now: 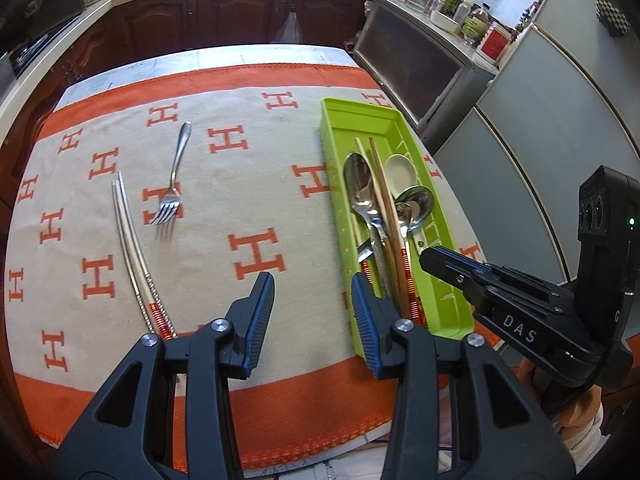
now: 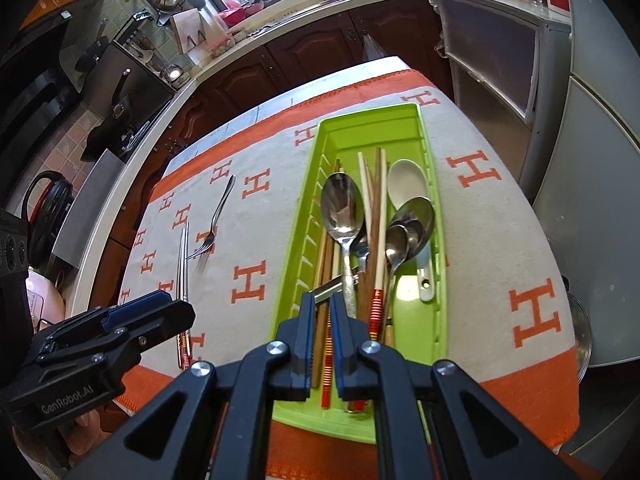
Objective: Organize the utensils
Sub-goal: 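Lower both held chopsticks into the green tray and open both tools, then move both open tools back over the metal chopsticks beside the fork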
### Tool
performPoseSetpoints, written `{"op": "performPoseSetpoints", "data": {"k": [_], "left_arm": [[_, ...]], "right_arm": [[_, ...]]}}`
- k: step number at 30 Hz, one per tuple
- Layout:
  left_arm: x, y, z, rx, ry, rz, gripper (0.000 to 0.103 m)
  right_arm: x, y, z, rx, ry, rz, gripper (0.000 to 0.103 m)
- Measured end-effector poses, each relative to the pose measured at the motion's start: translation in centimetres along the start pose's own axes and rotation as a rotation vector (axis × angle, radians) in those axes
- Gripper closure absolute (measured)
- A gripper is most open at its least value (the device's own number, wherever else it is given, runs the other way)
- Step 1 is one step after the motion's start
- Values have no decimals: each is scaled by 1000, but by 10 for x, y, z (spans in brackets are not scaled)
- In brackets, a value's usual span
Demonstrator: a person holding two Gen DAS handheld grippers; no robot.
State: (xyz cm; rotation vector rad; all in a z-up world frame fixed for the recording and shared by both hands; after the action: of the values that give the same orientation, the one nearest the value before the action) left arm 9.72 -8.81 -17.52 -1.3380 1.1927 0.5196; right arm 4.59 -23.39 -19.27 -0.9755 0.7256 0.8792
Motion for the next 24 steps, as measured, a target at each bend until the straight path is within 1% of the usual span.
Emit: {"op": "performPoseSetpoints", "data": {"k": [7,13,20,24], "left_arm": [[-10,10,32,-54,-19,-19,66],[-17,21,66,-98,-52,-38,66],[-23,39,118,-161,-124,-56,66],[-18,52,148,-221,-139,-43,66]], "right_arm": [[3,3,28,-59,-6,12,95],[12,7,60,-125,-20,34,95],[36,18,98,-209,-51,89,95],[54,26,114,-250,-54,125,95]]}}
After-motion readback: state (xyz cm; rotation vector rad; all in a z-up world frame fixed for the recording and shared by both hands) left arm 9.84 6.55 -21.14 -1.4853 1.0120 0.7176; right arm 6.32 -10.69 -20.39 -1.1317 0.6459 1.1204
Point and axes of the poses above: each gripper's, at about its wrist camera, not at the fingertips, and x roughly the way its jaws point, z to its left, y to its underside, the point moved 8 cm from there along x, roughly the way its jaws point, and after that the axes turned 4 degrees about x, right-handed, at the moved point
